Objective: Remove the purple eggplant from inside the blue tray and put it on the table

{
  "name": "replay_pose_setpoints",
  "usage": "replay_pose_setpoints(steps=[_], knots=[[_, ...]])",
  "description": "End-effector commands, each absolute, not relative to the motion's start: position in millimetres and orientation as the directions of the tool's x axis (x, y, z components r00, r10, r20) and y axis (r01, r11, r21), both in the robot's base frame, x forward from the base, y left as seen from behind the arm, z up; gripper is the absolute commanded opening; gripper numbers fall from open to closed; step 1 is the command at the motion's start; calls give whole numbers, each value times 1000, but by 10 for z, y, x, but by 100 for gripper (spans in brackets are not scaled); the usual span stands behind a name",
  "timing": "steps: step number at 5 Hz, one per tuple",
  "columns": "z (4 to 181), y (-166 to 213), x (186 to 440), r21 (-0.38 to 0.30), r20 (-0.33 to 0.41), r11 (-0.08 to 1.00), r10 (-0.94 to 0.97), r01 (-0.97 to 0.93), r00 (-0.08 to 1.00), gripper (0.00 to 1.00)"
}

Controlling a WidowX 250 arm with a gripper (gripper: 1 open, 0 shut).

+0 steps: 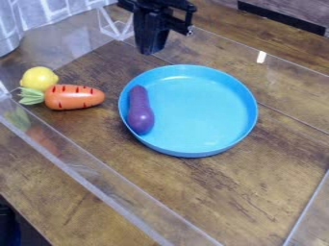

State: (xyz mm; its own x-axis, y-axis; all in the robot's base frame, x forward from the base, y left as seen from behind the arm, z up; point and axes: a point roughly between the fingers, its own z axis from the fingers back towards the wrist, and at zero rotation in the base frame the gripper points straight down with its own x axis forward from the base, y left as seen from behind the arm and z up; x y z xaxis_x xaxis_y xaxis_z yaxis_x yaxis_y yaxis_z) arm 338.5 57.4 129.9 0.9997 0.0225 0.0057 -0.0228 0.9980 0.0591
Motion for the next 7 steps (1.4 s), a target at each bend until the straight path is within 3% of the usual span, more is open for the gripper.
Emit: replay_pose_setpoints(steps=[1,7], knots=[[1509,719,3439,77,89,996,45,-52,995,100],[796,682,3213,44,-44,998,56,-54,997,100]])
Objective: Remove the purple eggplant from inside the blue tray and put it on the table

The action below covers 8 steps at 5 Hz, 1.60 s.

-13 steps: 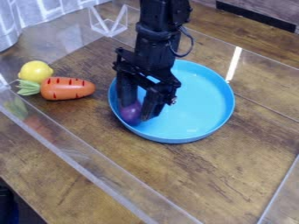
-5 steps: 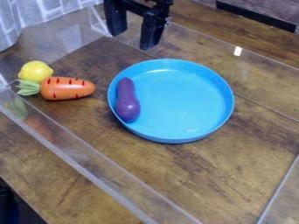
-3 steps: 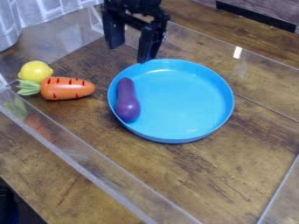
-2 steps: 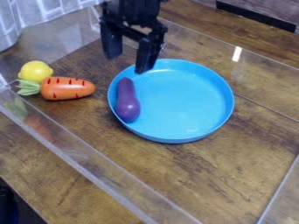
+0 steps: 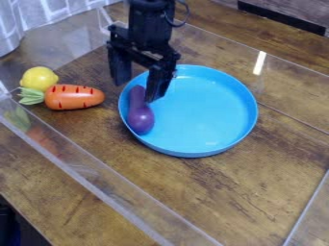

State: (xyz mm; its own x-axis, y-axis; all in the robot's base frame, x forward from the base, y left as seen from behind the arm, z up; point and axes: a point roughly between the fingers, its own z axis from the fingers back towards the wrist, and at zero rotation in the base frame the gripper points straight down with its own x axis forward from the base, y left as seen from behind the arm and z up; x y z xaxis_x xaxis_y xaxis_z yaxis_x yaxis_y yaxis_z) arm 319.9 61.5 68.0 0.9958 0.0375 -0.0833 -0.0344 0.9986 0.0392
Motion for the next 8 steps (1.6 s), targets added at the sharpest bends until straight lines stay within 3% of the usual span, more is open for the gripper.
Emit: replay_pose_setpoints(steps=[1,2,8], knots=[[720,676,3180,35,-64,998,53,-50,997,100],[638,670,3167,30,-82,999,42,-39,996,100],[549,788,3218,57,-128,998,-23,30,992,100]])
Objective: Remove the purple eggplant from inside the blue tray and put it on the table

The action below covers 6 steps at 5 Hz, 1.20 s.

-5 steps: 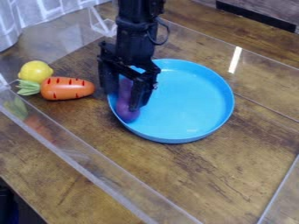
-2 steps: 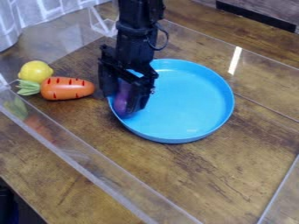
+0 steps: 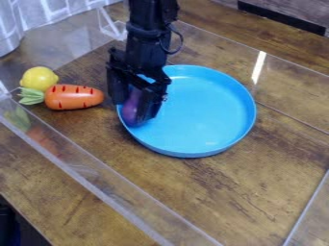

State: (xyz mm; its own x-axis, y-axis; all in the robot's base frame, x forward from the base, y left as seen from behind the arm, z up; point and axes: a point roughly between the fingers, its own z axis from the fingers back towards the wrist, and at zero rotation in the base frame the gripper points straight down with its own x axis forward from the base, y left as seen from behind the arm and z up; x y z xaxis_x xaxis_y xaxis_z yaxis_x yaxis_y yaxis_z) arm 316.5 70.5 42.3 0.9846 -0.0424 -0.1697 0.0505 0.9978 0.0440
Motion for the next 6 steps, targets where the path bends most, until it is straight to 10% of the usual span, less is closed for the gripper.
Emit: replay_pose_setpoints(steps=[1,4,5,6], knots=[[511,790,3227,54,-131,998,-28,35,991,100],[410,797,3253,34,-144,999,-37,42,989,100],[413,788,3248,28,-148,999,-37,42,988,0],[436,787,3260,27,-149,999,-40,44,988,0]])
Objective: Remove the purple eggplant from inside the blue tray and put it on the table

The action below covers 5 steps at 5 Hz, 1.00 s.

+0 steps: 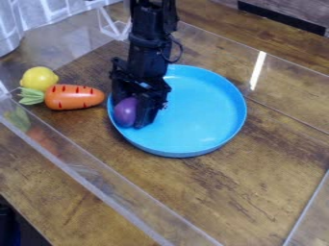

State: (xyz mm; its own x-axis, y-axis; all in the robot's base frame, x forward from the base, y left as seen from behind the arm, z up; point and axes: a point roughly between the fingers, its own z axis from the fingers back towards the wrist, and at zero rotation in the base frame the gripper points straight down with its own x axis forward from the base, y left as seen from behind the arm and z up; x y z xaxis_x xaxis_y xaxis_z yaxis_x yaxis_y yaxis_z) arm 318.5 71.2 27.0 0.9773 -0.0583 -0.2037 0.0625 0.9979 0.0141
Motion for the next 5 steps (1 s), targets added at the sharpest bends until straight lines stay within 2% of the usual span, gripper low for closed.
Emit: replay_pose_setpoints(steps=[1,5], knots=[[454,788,3278,25,-150,999,-42,46,988,0],[998,897,3262,28,-85,999,-40,42,996,0]])
